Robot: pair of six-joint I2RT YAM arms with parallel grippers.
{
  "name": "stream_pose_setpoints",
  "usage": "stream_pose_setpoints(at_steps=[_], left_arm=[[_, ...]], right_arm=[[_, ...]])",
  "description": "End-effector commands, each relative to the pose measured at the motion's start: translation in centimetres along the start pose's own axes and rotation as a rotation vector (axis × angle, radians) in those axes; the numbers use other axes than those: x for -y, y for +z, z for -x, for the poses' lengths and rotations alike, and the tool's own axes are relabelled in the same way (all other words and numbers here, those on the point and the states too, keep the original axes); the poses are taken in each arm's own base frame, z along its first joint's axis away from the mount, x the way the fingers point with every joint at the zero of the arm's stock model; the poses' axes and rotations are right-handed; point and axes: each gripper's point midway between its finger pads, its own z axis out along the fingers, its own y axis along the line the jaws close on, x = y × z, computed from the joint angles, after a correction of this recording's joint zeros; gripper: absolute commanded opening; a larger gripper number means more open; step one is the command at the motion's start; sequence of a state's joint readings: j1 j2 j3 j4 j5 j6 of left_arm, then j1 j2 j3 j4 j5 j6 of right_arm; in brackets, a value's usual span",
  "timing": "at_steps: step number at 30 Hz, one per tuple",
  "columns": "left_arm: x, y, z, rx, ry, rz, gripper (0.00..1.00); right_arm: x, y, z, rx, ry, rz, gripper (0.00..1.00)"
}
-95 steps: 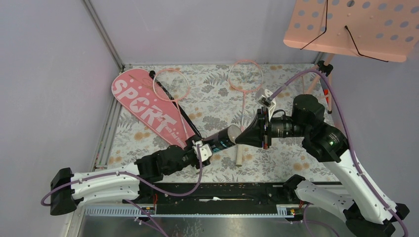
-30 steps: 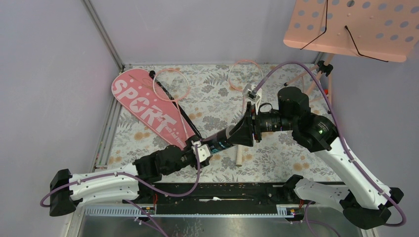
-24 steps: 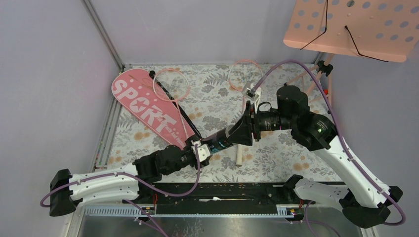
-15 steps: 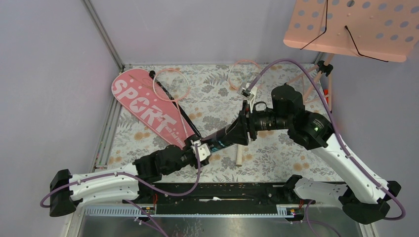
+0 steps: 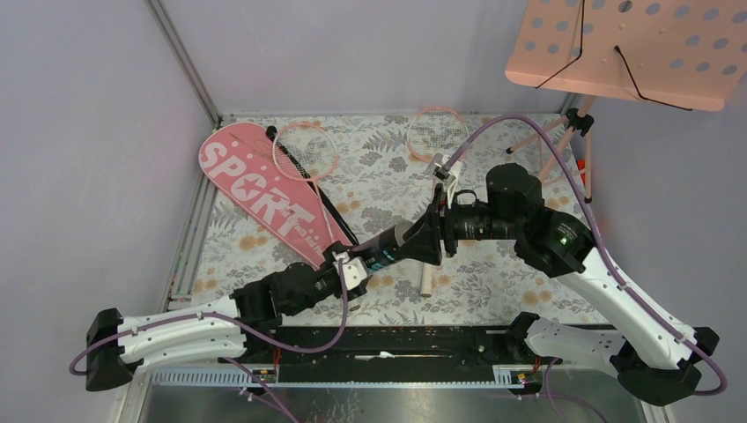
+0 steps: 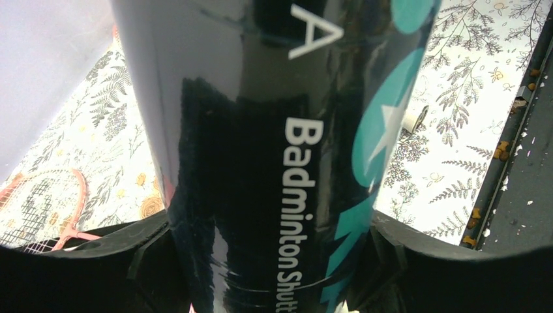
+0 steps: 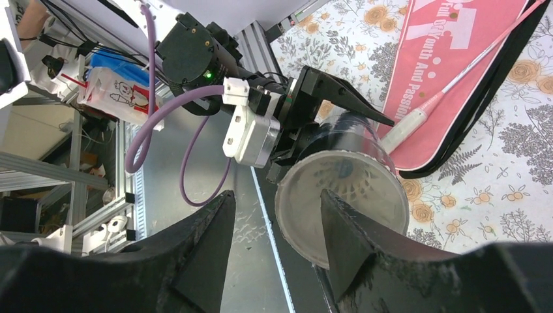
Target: Pack up the badminton gear
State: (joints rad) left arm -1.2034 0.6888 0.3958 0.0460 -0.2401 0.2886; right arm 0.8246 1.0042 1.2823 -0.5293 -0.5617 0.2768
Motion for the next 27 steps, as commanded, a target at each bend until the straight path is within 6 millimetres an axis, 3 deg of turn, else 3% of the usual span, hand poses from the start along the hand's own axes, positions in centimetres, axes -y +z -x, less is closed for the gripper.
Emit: stream_pose_setpoints(at_steps=[1, 13, 20, 22, 27], left_arm=[[-1.4, -0.7, 6.2, 0.248, -0.102, 0.048, 0.13], [-1.9, -0.8, 6.5, 0.252, -0.121, 0.074, 0.12], [-2.5, -1.1, 7.0, 0.263, -0.153, 0.1, 0.13], [-2.6, -1.1, 7.2, 0.259, -0.162, 0.102, 0.13], [-3.5, -0.9, 7.0, 0.182, -0.205, 0.152, 0.12]], right_arm=[[-0.5, 1.0, -1.4, -0.047, 0.045, 0.058, 0.6], [-0.6, 2.7, -2.1, -0.098, 0.08, 0.08, 0.67], [-0.6, 1.7, -1.1, -0.041, 0.047, 0.033, 0.71], [-0.9, 0.9, 0.9, 0.021, 0.013, 0.005, 0.72], [-1.7, -3.5, 10.3, 0.299, -0.167, -0.171, 0.83]])
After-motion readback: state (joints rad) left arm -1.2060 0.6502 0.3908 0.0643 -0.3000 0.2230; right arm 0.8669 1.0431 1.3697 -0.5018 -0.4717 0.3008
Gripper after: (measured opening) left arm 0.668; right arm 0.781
